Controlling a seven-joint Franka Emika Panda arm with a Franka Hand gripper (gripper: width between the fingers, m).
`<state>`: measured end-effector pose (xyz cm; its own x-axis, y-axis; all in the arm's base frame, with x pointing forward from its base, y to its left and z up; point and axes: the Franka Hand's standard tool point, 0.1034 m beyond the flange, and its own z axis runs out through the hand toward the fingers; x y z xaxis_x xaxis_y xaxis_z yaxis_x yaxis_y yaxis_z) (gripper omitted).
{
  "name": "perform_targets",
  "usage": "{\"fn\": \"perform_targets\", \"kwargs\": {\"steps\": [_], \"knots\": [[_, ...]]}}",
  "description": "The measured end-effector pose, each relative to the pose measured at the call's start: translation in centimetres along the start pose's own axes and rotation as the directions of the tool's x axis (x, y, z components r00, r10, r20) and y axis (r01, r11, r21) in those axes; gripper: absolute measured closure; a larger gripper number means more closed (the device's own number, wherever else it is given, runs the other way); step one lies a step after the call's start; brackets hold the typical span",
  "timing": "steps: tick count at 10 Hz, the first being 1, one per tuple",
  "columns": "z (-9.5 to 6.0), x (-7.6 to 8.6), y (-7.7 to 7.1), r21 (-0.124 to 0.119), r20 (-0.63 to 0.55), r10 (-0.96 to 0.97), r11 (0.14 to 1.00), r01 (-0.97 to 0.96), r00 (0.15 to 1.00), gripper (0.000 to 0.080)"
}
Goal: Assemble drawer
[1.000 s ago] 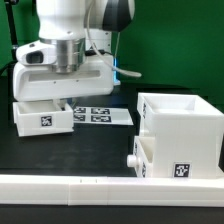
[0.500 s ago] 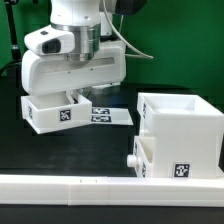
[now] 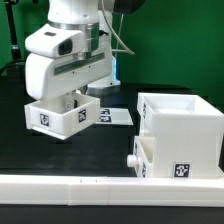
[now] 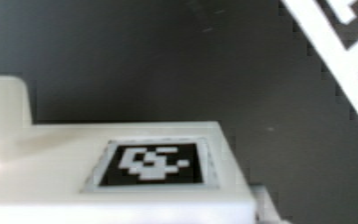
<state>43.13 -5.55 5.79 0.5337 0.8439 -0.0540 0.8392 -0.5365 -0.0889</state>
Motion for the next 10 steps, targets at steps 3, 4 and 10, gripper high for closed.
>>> {"fn": "perform_targets", "kwargs": {"steps": [3,4,10], "knots": [[-1.9,0.7,2.9,-0.022,0.019,-0.311,0.950,0.311,0.950,0.0755],[-1.7,0.6,2.7,-0.017,0.021,-0.345,0.938,0.345,0.938,0.0755],[-0.8,0.9,4.6,-0.046,0.025,-0.549,0.834,0.549,0.836,0.0755]]}}
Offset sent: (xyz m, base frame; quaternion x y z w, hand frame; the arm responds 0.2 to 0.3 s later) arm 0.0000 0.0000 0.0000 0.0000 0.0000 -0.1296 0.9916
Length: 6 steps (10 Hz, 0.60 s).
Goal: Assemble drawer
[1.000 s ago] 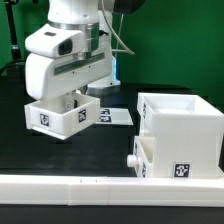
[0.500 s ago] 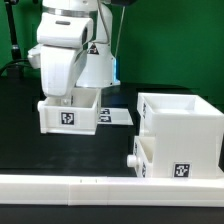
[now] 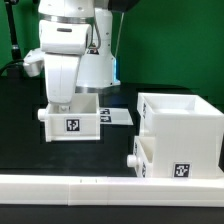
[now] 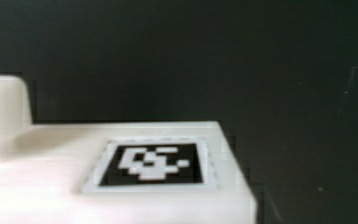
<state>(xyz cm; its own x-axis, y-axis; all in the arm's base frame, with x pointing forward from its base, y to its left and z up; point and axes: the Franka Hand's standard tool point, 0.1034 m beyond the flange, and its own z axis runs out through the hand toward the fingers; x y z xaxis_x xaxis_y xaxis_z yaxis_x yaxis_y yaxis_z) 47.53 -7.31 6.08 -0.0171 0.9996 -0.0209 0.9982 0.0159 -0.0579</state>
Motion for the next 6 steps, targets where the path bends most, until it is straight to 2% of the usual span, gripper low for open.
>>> {"fn": "perform_targets", "kwargs": {"steps": [1,2,3,4,5,6], "knots": [[-0.13,-0.06,1.08,-0.030,0.004,-0.025,0.999,0.025,1.000,0.0755],[-0.38,0.06,1.85,-0.039,0.016,-0.056,0.998,0.057,0.998,0.0755],[-0.19,-0.03,1.55,-0.034,0.015,-0.051,0.998,0.052,0.999,0.0755],[-0.24,-0.12,2.06,-0.103,0.018,-0.047,0.993,0.049,0.999,0.0755],[-0.02,-0.13,1.89,-0.166,0.018,-0.041,0.985,0.043,0.999,0.0755],[0.35,-0.10,1.24,-0.124,0.015,-0.038,0.991,0.040,0.999,0.0755]]}}
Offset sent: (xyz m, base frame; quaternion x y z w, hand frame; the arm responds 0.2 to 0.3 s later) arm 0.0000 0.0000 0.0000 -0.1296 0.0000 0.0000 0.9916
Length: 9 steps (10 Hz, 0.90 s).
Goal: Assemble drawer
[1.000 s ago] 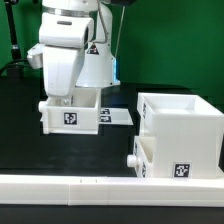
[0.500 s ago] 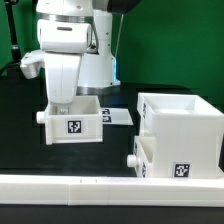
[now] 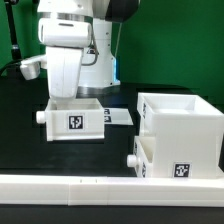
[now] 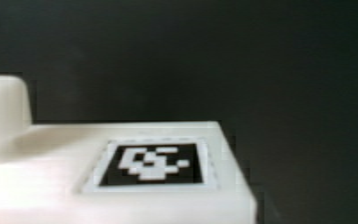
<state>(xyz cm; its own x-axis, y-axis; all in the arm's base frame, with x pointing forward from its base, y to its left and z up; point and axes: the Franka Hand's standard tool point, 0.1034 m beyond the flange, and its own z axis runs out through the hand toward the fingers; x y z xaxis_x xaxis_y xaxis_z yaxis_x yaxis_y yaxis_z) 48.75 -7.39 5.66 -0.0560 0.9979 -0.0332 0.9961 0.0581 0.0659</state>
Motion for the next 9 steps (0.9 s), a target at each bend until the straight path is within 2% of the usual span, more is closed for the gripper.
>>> {"fn": "perform_targets", "kwargs": {"steps": [4,6,7,9], "knots": [[-0.1,1.3,2.4,0.000,0.000,0.047,0.999,-0.047,0.999,0.0755],[-0.3,2.7,4.2,-0.008,0.000,0.063,0.998,-0.063,0.998,0.0755],[-0.2,3.2,4.6,-0.010,-0.001,0.068,0.998,-0.068,0.998,0.0755],[-0.1,3.0,4.4,-0.007,-0.001,0.070,0.997,-0.070,0.998,0.0755]]}}
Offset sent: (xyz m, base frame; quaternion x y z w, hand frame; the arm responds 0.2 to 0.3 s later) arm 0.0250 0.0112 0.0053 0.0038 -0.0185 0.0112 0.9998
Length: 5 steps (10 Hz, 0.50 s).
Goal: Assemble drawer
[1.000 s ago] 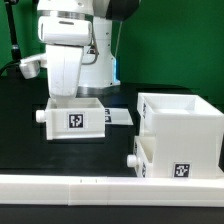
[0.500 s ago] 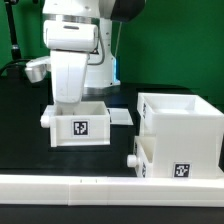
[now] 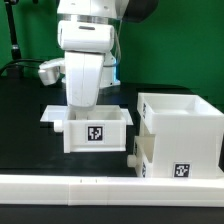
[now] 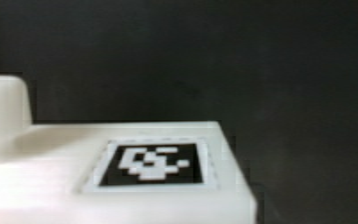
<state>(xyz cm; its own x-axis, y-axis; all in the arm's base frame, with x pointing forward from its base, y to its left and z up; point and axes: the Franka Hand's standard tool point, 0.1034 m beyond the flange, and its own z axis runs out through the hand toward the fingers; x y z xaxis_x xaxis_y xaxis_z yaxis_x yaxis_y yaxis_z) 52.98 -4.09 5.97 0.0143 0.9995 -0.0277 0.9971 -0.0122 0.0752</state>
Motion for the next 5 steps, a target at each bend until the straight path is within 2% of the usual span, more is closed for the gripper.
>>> {"fn": "perform_targets", "kwargs": {"steps": [3,5], "knots": [[0.1,0.1,0.0,0.001,0.000,-0.004,1.000,0.004,1.000,0.0755],[0.1,1.3,0.7,0.002,0.007,-0.041,0.999,0.041,0.999,0.0755]]}}
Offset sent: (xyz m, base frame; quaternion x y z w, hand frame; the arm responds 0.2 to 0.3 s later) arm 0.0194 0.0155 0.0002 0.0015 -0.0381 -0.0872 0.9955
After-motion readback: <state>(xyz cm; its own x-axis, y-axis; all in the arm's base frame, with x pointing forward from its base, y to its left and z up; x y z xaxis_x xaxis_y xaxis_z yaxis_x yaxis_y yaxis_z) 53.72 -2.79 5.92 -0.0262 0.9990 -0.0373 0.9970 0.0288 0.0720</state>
